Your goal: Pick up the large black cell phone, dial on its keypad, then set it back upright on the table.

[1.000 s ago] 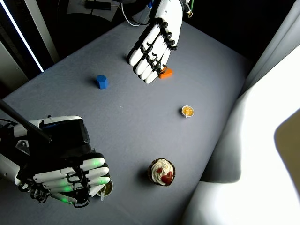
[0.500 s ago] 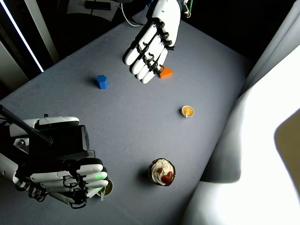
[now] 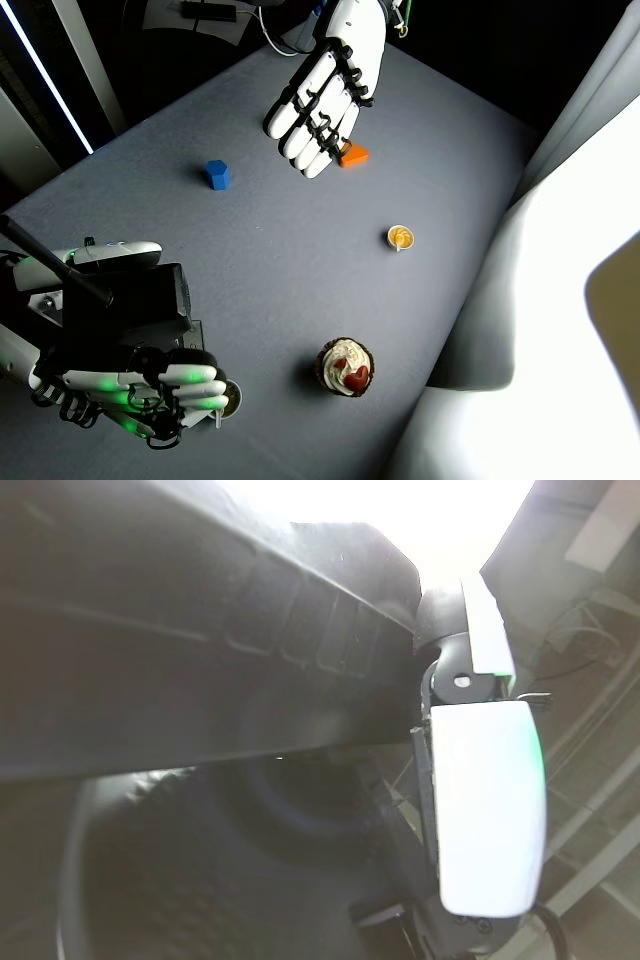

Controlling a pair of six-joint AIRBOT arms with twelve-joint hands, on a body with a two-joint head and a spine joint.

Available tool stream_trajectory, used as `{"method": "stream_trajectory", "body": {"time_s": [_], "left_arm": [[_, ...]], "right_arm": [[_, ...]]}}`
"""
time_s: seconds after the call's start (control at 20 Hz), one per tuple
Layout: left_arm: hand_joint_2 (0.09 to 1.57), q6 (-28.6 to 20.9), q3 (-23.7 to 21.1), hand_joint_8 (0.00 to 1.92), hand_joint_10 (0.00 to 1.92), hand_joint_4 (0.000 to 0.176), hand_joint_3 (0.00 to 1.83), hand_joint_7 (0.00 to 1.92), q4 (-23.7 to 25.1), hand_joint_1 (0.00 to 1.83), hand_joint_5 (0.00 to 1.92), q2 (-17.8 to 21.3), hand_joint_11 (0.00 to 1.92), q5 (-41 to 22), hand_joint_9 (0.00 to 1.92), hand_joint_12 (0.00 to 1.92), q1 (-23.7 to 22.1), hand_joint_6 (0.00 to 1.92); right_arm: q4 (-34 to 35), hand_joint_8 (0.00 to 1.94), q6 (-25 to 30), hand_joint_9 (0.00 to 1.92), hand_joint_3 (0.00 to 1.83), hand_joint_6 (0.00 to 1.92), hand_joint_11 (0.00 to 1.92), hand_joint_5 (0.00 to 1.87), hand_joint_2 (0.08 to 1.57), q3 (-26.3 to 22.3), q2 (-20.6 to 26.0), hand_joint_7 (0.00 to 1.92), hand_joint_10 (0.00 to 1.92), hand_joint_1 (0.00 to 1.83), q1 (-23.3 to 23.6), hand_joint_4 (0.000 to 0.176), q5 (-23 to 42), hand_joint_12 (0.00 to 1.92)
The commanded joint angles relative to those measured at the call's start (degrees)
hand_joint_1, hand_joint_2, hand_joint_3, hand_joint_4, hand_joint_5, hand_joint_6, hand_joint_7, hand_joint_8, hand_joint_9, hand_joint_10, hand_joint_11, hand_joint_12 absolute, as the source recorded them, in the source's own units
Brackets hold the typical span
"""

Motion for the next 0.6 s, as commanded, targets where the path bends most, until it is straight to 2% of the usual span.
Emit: {"method": "stream_trajectory", "body": {"time_s": [0.0, 0.15, 0.2, 0.3, 0.55], "left_arm": [[1.15, -0.33, -0.24, 0.0, 0.0, 0.045, 0.0, 0.17, -4.38, 0.0, 0.19, 0.56, 0.0, -3.74, 0.18, 0.41, -1.08, 0.0], [1.15, -0.36, -0.24, 0.0, 0.01, 0.046, 0.0, 0.16, -4.41, 0.0, 0.18, 0.67, 0.0, -3.76, 0.17, 0.37, -1.08, 0.0], [1.15, -0.37, -0.24, 0.0, 0.01, 0.045, 0.0, 0.17, -4.42, 0.0, 0.18, 0.71, 0.0, -3.76, 0.17, 0.37, -1.08, 0.0], [1.15, -0.4, -0.24, 0.0, 0.0, 0.046, 0.0, 0.16, -4.43, 0.0, 0.18, 0.8, 0.0, -3.78, 0.17, 0.35, -1.08, 0.0], [1.14, -0.47, -0.25, 0.0, 0.01, 0.045, 0.0, 0.17, -4.48, 0.0, 0.19, 0.99, 0.0, -3.81, 0.18, 0.39, -1.08, 0.0]], "right_arm": [[-1.34, 0.0, 0.93, 0.25, 0.0, 0.0, 0.0, 0.3, 1.04, -0.16, 0.78, 0.26, 0.0, 0.77, -0.04, 0.0, 7.5, 0.9], [-1.34, 0.0, 0.76, 0.25, 0.0, 0.0, 0.0, 0.28, 0.98, -0.76, 0.83, 0.26, 0.0, 0.78, -0.25, 0.0, 7.5, 0.9], [-1.34, 0.0, 0.74, 0.23, 0.0, 0.0, 0.0, 0.25, 0.98, -1.03, 0.87, 0.23, 0.0, 0.77, -0.33, 0.0, 7.5, 0.83], [-1.35, 0.0, 0.69, 0.18, 0.0, 0.0, 0.0, 0.2, 0.99, -1.31, 0.9, 0.19, 0.0, 0.73, -0.46, 0.0, 7.5, 0.74], [-1.35, 0.0, 0.67, 0.16, 0.0, 0.0, 0.0, 0.18, 1.01, -1.35, 1.07, 0.18, 0.0, 0.7, -0.54, 0.0, 7.5, 0.68]]}}
